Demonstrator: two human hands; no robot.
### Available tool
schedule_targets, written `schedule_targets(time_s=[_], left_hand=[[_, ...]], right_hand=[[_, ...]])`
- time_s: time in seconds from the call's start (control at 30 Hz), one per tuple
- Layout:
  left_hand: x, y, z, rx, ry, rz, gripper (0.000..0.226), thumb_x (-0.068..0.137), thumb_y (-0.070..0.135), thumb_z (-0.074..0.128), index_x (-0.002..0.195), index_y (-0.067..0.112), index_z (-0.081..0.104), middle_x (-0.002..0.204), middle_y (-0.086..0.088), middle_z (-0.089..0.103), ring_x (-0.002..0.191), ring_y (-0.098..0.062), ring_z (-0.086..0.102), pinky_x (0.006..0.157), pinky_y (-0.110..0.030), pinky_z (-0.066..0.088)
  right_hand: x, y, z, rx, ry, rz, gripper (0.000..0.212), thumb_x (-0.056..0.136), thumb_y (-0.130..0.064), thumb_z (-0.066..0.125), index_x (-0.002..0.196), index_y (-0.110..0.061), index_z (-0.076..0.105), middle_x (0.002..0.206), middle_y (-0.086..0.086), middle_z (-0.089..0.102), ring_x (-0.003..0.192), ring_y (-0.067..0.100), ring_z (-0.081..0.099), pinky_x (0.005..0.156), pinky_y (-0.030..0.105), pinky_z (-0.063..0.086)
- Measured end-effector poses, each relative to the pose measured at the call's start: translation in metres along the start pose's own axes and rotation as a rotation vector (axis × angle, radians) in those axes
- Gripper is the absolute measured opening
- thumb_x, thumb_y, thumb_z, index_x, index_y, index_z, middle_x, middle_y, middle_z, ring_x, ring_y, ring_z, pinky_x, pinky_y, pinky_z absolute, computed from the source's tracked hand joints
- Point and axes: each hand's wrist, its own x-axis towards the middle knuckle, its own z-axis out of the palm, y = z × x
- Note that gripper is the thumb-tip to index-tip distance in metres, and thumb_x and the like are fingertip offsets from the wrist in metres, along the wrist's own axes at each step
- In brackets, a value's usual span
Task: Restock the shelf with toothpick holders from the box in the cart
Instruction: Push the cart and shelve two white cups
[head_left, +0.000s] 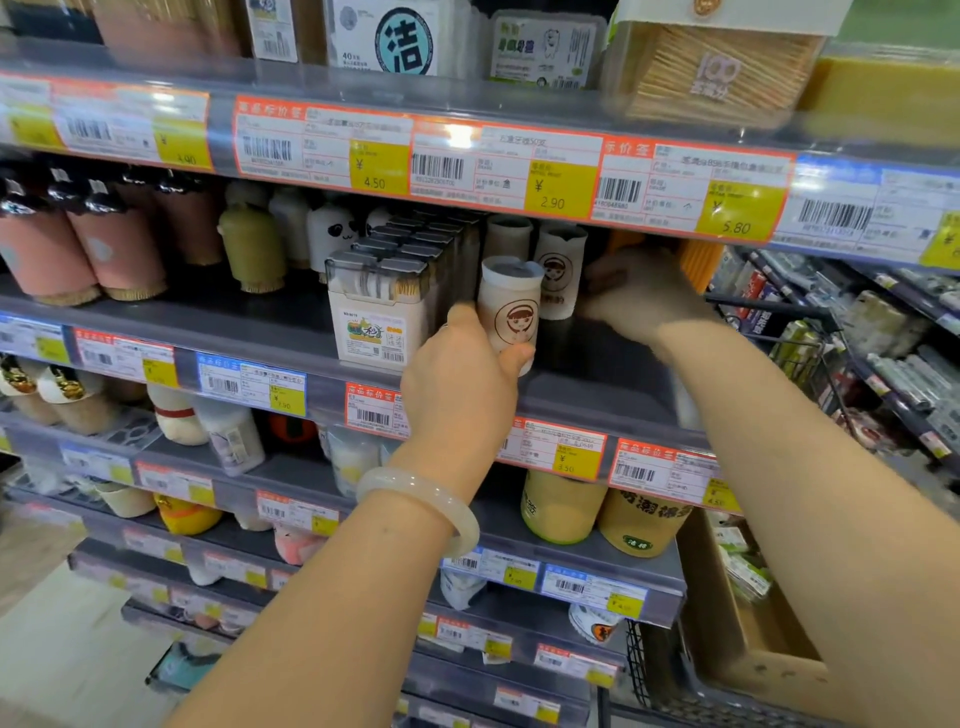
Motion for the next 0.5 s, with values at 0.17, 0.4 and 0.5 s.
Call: schedule_targets(time_s=[0.17, 0.4, 0.5], left_hand=[[0.001, -0.002, 0.0, -0.021, 0.009, 0.044, 0.036, 0.089, 0.037, 0.06, 0.109, 0.01, 0.05, 0.112, -0.009, 0.063, 0.104, -0.03, 0.056, 0.067, -0.029, 0.032], [0.001, -0.006, 0.0, -0.007, 0.014, 0.133, 0.029, 0.093, 0.028, 0.053, 0.113, 0.006, 0.051, 0.114, -0.013, 0.06, 0.105, -0.031, 0.056, 0.078, -0.035, 0.04], [0.002, -0.011, 0.002, 0.052, 0.037, 0.194, 0.029, 0.097, 0.025, 0.046, 0.117, 0.004, 0.048, 0.117, -0.014, 0.057, 0.107, -0.03, 0.054, 0.079, -0.033, 0.038]], right_hand=[[-0.04, -0.007, 0.004, 0.522, -0.402, -0.074, 0.047, 0.075, 0.005, 0.071, 0.115, -0.014, 0.056, 0.105, 0.001, 0.064, 0.097, 0.013, 0.061, 0.089, 0.028, 0.05], [-0.03, -0.012, 0.03, 0.464, -0.238, -0.031, 0.047, 0.07, -0.014, 0.081, 0.113, -0.016, 0.061, 0.111, 0.003, 0.067, 0.104, 0.018, 0.063, 0.097, 0.039, 0.049], [-0.028, -0.016, 0.032, 0.389, -0.2, -0.032, 0.046, 0.069, -0.021, 0.081, 0.111, -0.016, 0.063, 0.107, 0.001, 0.068, 0.1, 0.015, 0.063, 0.093, 0.036, 0.051]])
